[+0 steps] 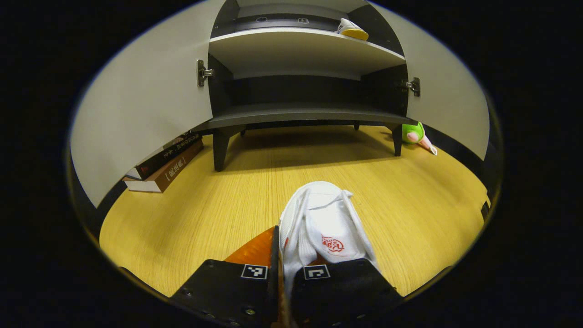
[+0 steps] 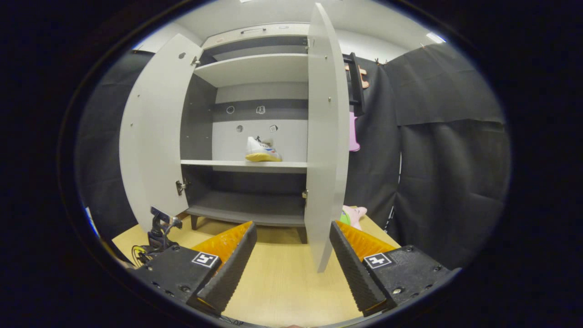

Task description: Grab one shoe with the right hand and put it into the shoe cabinet, grab the other shoe with the left hand and put it into the shoe cabinet; then close the right door with the right hand and the left door with the left hand.

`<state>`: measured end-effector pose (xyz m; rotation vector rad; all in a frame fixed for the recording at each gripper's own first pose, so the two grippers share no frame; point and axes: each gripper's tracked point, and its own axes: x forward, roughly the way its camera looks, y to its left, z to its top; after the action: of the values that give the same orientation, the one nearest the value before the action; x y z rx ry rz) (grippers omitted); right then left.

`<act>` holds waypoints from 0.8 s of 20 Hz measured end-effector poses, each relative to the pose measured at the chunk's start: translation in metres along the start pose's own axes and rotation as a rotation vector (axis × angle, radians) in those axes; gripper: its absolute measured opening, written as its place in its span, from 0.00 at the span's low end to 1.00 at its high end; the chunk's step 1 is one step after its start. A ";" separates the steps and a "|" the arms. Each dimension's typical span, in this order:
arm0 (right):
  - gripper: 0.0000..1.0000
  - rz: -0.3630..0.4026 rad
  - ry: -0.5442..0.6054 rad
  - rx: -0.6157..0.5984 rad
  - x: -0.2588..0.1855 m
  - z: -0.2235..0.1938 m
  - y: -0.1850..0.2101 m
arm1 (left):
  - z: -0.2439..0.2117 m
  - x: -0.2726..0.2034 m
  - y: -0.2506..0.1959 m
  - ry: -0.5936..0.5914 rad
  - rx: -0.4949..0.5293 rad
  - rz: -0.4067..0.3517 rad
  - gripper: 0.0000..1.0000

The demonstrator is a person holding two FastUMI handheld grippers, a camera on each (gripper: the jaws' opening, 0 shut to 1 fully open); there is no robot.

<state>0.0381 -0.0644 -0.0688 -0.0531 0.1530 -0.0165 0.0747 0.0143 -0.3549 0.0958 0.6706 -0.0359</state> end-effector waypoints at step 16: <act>1.00 0.179 -0.028 -0.019 0.016 0.007 0.063 | 0.269 -0.112 0.018 -0.364 -0.185 -0.006 0.00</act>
<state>0.0557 -0.0014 -0.0673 -0.0581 0.1295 0.1638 0.1551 0.0059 -0.0745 -0.0900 0.3078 0.0033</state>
